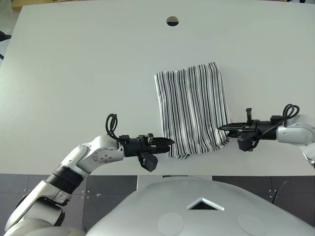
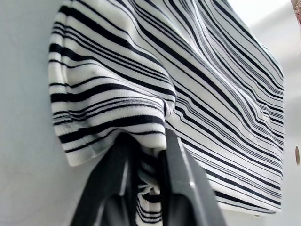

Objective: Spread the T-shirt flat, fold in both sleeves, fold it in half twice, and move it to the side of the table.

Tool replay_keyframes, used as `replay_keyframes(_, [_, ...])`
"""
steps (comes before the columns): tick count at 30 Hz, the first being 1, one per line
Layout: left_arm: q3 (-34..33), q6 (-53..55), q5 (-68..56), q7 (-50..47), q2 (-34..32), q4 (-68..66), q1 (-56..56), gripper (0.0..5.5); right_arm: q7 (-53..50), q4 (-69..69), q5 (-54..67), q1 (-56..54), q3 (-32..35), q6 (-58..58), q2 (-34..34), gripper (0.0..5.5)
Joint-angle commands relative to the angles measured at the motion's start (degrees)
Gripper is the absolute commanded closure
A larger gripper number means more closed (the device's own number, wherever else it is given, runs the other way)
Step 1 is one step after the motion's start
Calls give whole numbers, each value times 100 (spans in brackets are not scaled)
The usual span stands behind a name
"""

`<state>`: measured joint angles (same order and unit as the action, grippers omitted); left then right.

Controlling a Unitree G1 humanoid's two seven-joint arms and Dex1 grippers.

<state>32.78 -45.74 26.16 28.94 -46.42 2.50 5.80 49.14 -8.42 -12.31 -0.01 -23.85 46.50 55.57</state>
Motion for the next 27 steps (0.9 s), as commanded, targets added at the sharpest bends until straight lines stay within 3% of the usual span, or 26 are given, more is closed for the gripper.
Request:
replay_keyframes(1, [147, 311, 597, 247, 40, -411, 61, 482, 327, -210, -396, 178, -301, -318, -9, 536])
replay_keyframes(7, [220, 286, 577, 304, 72, -419, 45, 539, 401, -121, -261, 211, -292, -358, 49, 536])
replay_keyframes(15, [267, 223, 386, 475, 3, -401, 45, 540, 458, -22, -150, 213, -270, -426, 55, 536])
replay_keyframes(17, [256, 386, 92, 719, -122, -241, 110, 540, 743, 285, 560, 383, -277, -756, 117, 536])
replay_keyframes(24, [-31, 2516, -3880, 2809, -1293, 1689, 495, 540, 1968, 1576, 3346, 987, 165, -2605, 607, 537])
replay_keyframes(27, [-300, 3048, -4536, 3103, -1410, 2087, 539, 540, 2259, 1887, 3843, 1092, 455, -3143, 727, 537])
